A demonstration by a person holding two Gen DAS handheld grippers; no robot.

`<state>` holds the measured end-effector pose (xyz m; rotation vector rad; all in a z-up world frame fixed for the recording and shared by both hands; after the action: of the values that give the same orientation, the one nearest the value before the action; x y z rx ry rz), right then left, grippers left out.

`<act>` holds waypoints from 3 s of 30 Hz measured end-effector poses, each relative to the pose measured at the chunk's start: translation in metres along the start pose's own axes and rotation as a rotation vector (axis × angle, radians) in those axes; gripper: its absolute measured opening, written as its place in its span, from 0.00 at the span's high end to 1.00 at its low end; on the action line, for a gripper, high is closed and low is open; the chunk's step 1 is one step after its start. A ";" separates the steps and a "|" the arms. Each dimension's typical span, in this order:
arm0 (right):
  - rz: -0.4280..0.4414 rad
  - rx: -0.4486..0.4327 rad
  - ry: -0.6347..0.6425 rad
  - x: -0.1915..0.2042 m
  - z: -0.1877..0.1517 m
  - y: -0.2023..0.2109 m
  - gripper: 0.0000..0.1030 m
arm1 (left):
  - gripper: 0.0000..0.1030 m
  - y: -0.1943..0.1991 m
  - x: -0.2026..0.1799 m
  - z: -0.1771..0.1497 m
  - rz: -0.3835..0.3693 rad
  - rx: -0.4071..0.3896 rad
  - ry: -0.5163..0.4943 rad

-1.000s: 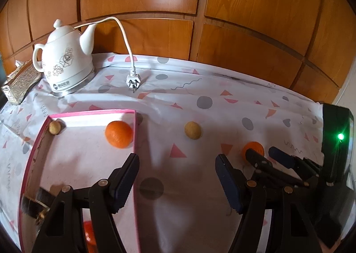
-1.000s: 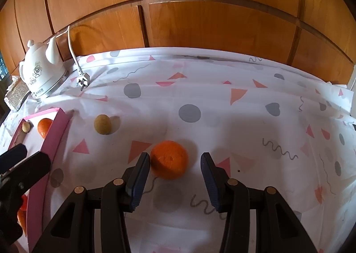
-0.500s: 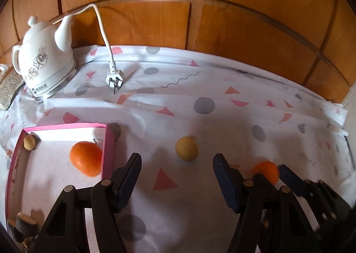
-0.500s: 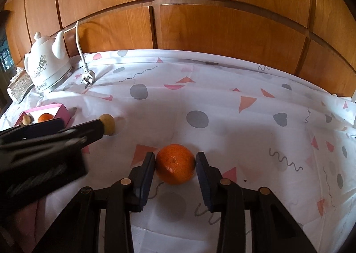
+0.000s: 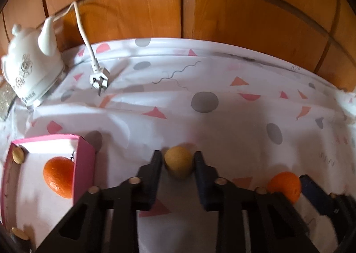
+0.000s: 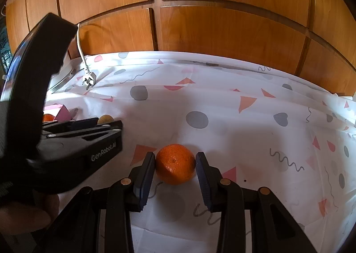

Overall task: Organize fruits
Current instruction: 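Grasp the small yellow potato with the left tool while the right tool holds the orange, then carry the potato and orange into the pink tray and release them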

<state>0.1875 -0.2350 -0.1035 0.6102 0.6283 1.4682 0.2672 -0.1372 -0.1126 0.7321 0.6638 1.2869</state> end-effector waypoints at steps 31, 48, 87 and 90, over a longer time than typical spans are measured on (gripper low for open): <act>-0.026 0.050 -0.051 -0.029 -0.071 0.076 0.64 | 0.75 0.099 -0.033 -0.124 -0.152 -0.026 -0.068; -0.041 0.036 -0.050 -0.029 -0.084 0.083 0.65 | 0.74 0.097 -0.035 -0.134 -0.156 -0.089 -0.119; 0.334 0.038 0.117 0.154 0.006 0.081 0.66 | 0.74 0.193 0.151 -0.116 0.069 -0.256 0.205; 0.352 0.051 0.133 0.170 0.009 0.077 0.66 | 0.74 0.191 0.159 -0.117 0.076 -0.254 0.225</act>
<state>0.1412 -0.0642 -0.0447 0.6916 0.6868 1.8373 0.0868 0.0564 -0.0377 0.4111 0.6414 1.5057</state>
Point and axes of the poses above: each gripper's, at about its wrist camera, not at the fingertips, and y roughly against the way its jaws point, x to its left, z to its top, the point moved 5 cm from there along -y, roughly the way its jaws point, and after that the axes turned 3 degrees about -z, right-handed, at the moved point
